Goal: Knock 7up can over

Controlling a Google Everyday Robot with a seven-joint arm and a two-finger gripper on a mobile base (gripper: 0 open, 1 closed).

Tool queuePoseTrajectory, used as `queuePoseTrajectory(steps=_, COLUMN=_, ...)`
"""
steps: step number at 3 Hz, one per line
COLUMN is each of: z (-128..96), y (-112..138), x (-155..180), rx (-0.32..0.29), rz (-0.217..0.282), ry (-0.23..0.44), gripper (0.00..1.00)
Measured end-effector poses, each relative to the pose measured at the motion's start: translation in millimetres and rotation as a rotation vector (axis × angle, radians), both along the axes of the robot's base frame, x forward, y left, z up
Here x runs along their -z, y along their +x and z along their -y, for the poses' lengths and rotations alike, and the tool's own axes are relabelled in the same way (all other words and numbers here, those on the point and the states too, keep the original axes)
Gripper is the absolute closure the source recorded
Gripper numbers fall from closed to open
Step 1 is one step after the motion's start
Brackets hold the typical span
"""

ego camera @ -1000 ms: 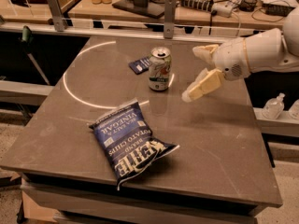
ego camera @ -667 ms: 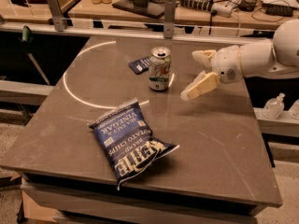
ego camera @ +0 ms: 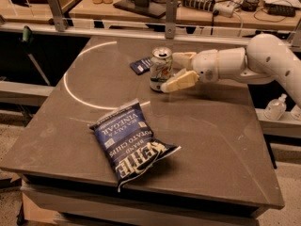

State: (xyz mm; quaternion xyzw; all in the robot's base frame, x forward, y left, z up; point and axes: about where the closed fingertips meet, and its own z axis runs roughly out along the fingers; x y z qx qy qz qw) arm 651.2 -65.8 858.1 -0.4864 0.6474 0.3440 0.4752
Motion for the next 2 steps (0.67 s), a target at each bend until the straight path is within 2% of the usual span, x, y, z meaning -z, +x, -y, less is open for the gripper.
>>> queuePoseTrajectory(steps=1, z=-29.9, y=9.4, x=-5.3, rx=-0.05, rz=0.012, ry=0.068, gripper=0.38)
queuePoseTrajectory(steps=2, z=-36.8, y=12.2, x=-12.2, rx=-0.07, rz=0.022, ry=0.069, gripper=0.61)
